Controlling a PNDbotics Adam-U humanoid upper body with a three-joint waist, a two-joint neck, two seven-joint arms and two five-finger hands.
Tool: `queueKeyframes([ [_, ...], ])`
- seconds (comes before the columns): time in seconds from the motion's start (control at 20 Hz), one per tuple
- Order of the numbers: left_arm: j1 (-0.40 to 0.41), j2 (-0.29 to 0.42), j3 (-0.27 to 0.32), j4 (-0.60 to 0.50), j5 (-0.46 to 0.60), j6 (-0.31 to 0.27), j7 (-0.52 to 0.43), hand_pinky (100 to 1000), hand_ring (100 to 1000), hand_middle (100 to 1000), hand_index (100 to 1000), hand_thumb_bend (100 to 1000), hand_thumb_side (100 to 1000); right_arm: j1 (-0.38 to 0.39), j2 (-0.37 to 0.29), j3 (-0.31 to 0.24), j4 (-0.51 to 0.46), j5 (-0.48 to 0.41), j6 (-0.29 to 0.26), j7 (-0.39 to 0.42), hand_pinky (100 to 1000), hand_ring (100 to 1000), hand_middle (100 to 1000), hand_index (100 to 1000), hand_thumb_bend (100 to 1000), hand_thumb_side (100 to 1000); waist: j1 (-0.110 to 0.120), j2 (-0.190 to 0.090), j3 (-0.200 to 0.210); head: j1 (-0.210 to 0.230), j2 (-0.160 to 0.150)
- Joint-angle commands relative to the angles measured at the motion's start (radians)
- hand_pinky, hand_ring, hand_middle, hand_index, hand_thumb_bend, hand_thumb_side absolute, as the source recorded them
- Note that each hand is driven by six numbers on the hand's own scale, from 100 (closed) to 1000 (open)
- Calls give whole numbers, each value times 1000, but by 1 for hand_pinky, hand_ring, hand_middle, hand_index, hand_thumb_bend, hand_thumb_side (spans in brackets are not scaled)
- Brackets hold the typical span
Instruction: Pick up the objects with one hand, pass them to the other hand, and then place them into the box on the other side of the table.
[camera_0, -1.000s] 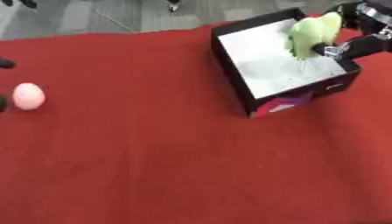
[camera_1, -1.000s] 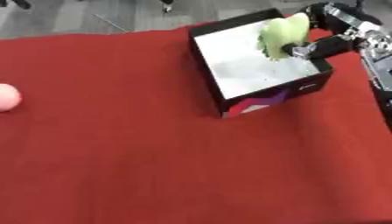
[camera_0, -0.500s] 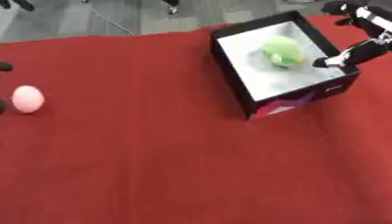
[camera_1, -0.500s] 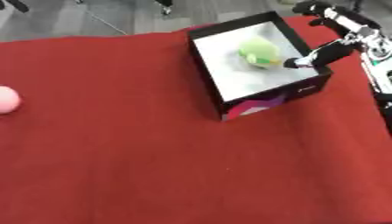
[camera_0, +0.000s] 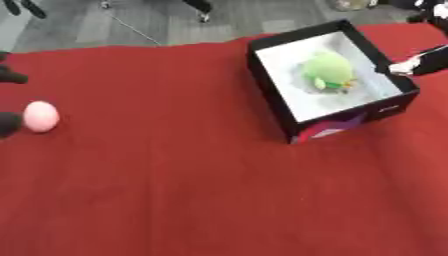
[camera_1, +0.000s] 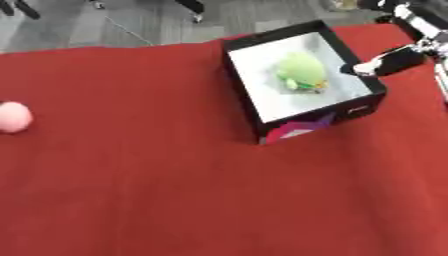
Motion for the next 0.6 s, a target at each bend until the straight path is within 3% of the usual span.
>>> queueKeyframes([
  [0.05, -20, 92, 23, -16, -49, -10, -3, 1000, 696, 561, 776, 891, 323, -4, -56, -25, -97, -113, 56, -63, 915, 1000, 1000, 920, 375, 229, -2, -7, 2, 60, -34],
  [0.25, -38, 176, 23, 42, -154, -15, -50, 1000, 754, 620, 827, 877, 311, 15, -71, -34, -169, -213, 90, -101, 914, 1000, 1000, 923, 453, 215, -3, -14, 2, 120, -53],
  [0.6, -84, 292, 4, 169, -235, -14, -234, 1000, 778, 643, 822, 841, 196, 39, -81, -41, -224, -256, 95, -116, 910, 1000, 1000, 918, 491, 203, -8, -23, -2, 128, -33],
])
